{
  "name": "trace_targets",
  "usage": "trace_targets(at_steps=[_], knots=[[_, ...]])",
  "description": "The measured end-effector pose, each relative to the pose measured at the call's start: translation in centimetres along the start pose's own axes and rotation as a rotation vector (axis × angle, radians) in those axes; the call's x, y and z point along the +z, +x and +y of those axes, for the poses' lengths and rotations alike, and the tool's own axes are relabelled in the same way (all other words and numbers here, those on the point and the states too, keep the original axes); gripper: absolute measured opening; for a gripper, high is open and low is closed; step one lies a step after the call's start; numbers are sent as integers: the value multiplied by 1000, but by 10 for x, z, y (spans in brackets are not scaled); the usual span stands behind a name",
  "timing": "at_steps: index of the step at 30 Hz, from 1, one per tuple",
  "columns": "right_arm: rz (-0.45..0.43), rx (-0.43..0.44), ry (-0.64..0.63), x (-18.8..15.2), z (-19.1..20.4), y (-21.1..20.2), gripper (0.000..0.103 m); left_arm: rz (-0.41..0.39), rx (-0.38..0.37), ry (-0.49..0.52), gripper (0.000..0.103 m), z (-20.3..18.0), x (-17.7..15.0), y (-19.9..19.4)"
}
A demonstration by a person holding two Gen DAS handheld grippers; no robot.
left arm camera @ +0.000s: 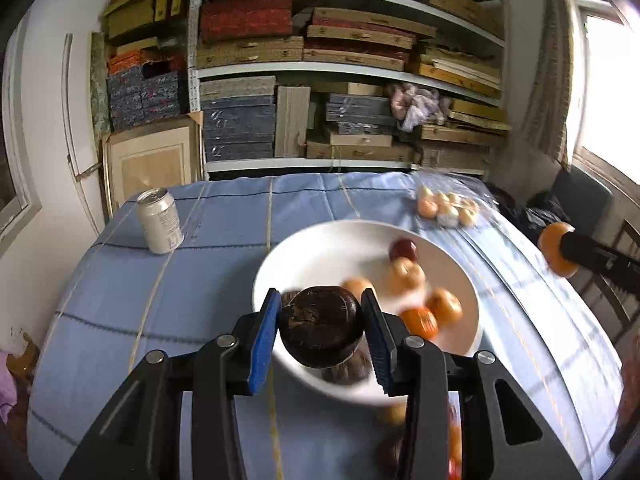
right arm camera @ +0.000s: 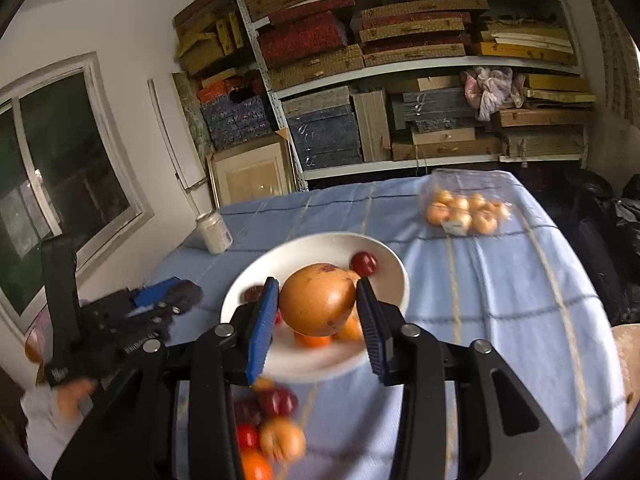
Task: Organize fruits
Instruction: 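Carry both fruits over the white plate and open both tools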
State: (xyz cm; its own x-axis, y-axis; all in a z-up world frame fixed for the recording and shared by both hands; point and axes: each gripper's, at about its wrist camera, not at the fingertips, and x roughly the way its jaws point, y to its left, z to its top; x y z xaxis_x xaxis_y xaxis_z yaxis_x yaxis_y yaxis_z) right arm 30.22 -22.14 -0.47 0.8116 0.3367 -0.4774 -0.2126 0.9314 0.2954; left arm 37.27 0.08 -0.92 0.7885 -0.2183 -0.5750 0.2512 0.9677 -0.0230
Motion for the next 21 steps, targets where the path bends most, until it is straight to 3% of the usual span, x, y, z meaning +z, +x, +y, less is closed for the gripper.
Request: trace_targets(at_steps=[4,8,16,18,21], knots=[[108,-29,-48,0,9,71,39,52,18,-30,42,6,16,48],[193,-41,-124,-14,21,116,39,105,16,-65,42,17,21,96],[200,-69,-183,-28,20,144,40,132,1,-76,42,22,15,131],[190,-63,-159,-28,14,146,39,131,2,-84,53,25,13,132],[189,-55,-126,-24,5,142,40,114,5,-101,58,31,14,125]])
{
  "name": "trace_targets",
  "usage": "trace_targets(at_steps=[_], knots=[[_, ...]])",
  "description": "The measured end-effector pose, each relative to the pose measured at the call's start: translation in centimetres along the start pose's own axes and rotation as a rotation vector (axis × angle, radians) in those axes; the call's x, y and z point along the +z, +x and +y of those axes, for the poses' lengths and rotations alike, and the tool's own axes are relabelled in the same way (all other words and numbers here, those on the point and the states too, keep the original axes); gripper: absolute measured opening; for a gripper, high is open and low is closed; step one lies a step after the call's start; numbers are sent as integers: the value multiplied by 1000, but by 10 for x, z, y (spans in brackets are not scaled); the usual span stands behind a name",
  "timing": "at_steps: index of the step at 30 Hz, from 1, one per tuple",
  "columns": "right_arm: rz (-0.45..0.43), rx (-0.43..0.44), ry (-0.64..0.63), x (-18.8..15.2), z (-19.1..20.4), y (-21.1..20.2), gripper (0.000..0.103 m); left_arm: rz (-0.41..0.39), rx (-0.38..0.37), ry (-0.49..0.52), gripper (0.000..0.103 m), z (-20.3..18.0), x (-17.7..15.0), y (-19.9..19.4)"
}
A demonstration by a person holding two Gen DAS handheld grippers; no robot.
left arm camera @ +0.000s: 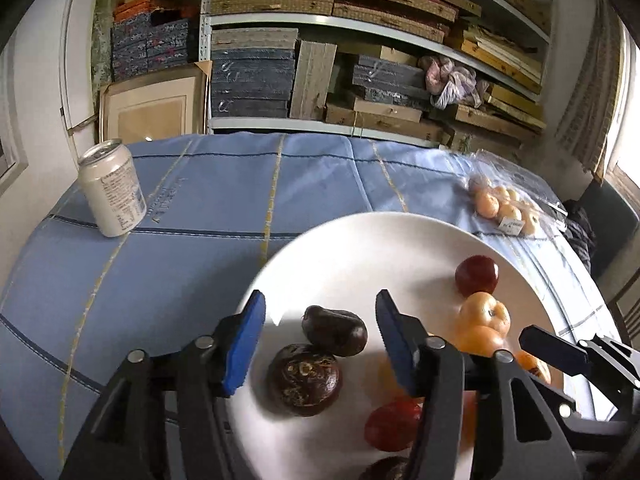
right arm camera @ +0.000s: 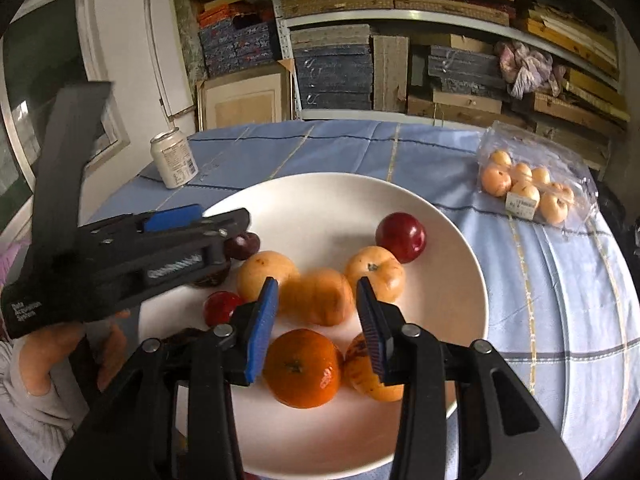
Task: Organize fruits
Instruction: 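Carry both fruits over the white plate and open both tools, then move both tools back toward the fruit pile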
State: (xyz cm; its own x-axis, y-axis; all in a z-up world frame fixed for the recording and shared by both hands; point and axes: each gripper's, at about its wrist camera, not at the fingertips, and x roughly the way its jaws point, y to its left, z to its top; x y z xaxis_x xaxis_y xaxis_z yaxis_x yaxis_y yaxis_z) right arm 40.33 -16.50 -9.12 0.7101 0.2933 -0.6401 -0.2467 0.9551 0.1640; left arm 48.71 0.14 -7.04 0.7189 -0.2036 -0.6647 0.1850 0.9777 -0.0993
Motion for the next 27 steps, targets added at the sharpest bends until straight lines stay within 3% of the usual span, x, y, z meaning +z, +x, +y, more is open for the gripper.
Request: trace_targets(at_steps=[6,10,16,22,27], knots=[[-118,46,47,16,0,-59,41,-67,-1,1,61,2,0,-40],[-192,80,41,13,11,-104,52,-93,45,61,64,-9,-11,-73],[-235,109,52,-44,17,-143,57,-137,101,145,69,-26,-75,-129],[-169,57,97,-119,9,-161,59,-132,124,149,70,-28,-135,-165],[-109,87,117,-164,6,-171,62,-141,133,146,75,-29,-164,-184]])
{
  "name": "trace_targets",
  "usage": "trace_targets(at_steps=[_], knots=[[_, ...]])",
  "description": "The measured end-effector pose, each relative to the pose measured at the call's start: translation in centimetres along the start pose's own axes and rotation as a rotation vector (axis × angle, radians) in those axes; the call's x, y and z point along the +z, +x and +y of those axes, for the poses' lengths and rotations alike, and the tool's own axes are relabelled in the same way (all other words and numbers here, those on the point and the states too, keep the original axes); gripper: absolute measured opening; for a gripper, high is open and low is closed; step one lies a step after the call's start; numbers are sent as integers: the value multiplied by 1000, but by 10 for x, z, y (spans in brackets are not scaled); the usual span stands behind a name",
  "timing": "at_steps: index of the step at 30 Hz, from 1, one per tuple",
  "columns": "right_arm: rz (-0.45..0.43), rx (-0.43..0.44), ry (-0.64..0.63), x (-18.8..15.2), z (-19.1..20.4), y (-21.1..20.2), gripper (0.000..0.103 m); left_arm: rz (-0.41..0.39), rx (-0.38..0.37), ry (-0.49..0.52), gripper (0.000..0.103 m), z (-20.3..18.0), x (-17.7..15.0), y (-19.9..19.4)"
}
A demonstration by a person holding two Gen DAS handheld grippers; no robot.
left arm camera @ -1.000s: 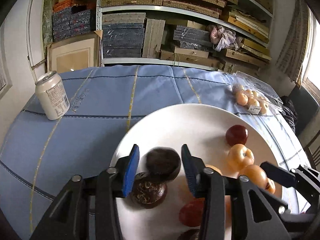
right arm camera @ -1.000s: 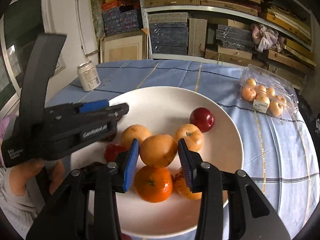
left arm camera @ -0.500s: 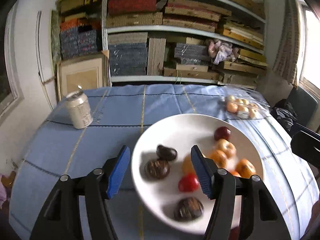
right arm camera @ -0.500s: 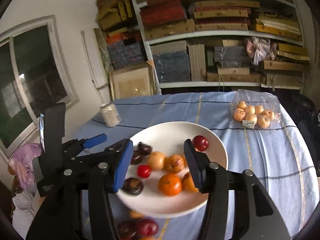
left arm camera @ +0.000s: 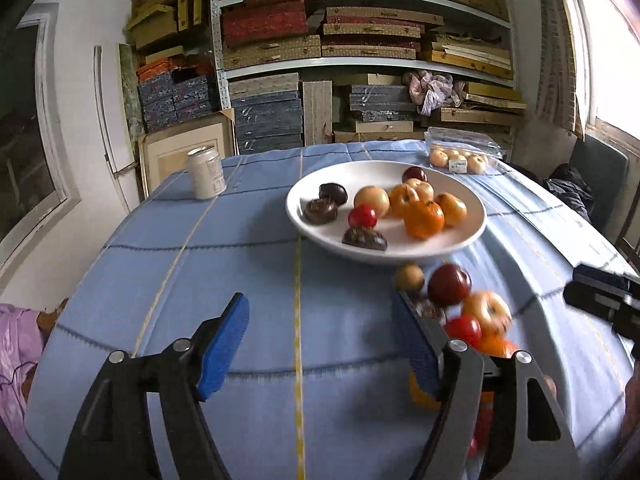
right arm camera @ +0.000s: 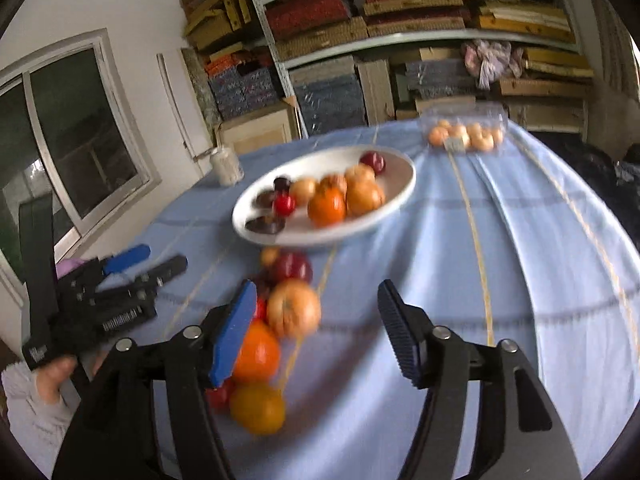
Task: Organize fruits
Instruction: 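Move both tools back toward the fruit pile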
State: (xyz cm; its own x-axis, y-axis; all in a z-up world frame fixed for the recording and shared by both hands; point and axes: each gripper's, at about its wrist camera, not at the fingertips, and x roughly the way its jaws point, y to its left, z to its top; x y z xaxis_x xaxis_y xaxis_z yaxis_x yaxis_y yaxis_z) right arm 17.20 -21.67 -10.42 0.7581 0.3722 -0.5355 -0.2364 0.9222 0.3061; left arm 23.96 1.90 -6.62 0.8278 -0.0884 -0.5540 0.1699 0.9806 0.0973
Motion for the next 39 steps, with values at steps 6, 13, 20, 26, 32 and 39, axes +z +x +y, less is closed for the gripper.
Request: trace_targets(at_steps=[6,13,20,26,32,39], knots=[[41,82,11,-13,4,-5,62,-5,27,-19,75,4,-12,-11],[100,155,-72,-15,26,-1,62,11,0,-104,82,22,-14,-9],[190,142,-73,-22,28,2,62,34,-46,-172,85,35,-17,-5],[226,59,-139,-38,35,-3,63,23,-68,-137,89,25,-15,-10],[266,15,-236,-38,54,12,54,8,-75,-104,89,18,-17,-14],[208,-7,-238,-23,55,14,53,7,-86,-108,89,18,-17,-16]])
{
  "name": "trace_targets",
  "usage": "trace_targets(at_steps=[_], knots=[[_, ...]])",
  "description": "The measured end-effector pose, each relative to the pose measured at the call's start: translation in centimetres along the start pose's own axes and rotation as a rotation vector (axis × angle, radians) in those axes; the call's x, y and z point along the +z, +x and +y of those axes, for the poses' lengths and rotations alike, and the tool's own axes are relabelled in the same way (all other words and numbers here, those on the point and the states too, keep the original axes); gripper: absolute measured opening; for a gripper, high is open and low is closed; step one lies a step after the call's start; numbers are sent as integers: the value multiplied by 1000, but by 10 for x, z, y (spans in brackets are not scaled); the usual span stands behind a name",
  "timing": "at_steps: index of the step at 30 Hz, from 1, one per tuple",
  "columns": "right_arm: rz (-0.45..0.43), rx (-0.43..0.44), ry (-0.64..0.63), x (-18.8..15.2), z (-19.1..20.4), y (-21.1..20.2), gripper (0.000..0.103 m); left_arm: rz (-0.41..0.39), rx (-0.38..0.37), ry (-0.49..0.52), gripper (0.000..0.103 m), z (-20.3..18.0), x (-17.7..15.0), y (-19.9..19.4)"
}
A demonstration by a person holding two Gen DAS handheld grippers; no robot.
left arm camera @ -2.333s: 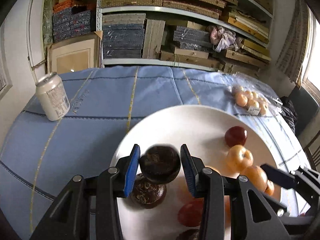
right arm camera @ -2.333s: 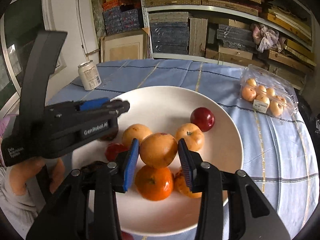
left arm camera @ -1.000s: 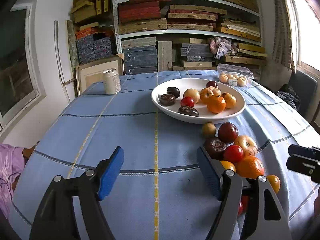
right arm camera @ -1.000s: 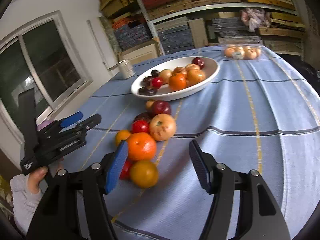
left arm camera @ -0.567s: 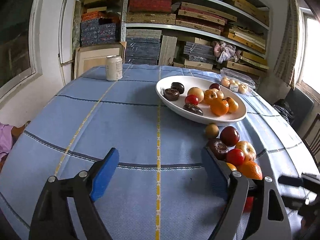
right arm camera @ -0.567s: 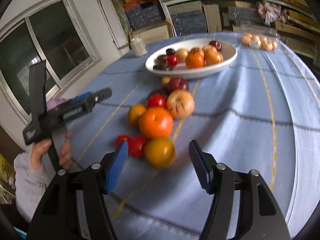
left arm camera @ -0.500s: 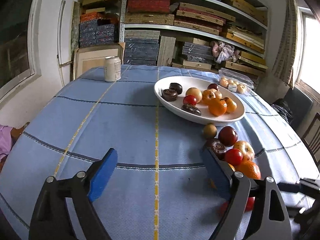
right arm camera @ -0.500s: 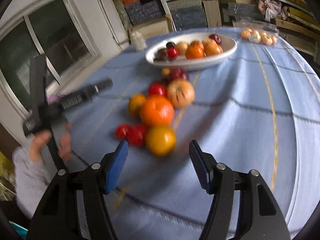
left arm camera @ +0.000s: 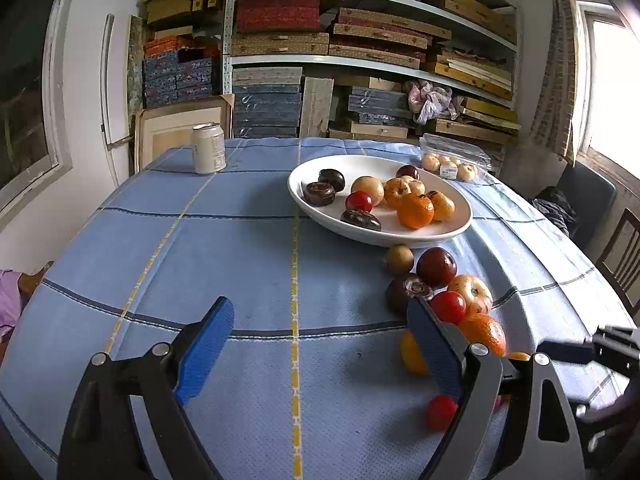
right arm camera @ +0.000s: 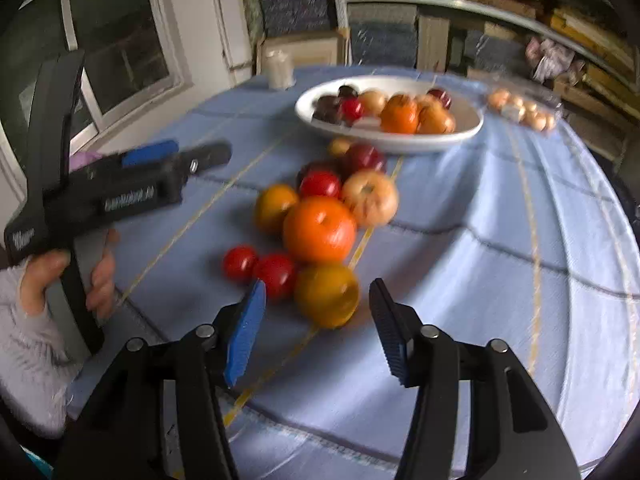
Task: Organize fruits
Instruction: 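Move both tools back toward the fruit pile, then grasp a yellow-orange round fruit with the right tool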
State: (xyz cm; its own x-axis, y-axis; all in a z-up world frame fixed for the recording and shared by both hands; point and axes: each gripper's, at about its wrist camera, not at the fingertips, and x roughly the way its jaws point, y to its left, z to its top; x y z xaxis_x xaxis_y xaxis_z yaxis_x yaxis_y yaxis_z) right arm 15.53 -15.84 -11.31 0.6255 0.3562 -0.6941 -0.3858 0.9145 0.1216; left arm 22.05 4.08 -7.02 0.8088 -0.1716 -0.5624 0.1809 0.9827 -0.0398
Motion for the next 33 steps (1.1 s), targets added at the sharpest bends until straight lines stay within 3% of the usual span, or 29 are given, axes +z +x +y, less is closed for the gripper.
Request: trace_targets(at_steps=[3,7,16,19,22,24,26,33], knots=[[24,19,10,3,-1,9,49,0,3,-4,96,0,0,0],[39,40,45,2,-7,13,40,1,0,-13,96,1,0,0],[120,161,141,0,-24,32,37,18,-6,-24,96,4,0,3],[88,172,156,-1,-27,26,37,24,-14,-35,96,5,0,4],[5,226,274,-4,-52,12,37,40,-45,-38,96,5,-2,3],[-42,270,400,-12,-79,6,37,46,-74,-18,96,1,-6,-2],[-49,244,475,-17,-97,4,37,61,-100,28,96,-8,-11,-8],[-64,247,448,-15,-91,0,37,84,-77,245,96,-38,-23,-22]])
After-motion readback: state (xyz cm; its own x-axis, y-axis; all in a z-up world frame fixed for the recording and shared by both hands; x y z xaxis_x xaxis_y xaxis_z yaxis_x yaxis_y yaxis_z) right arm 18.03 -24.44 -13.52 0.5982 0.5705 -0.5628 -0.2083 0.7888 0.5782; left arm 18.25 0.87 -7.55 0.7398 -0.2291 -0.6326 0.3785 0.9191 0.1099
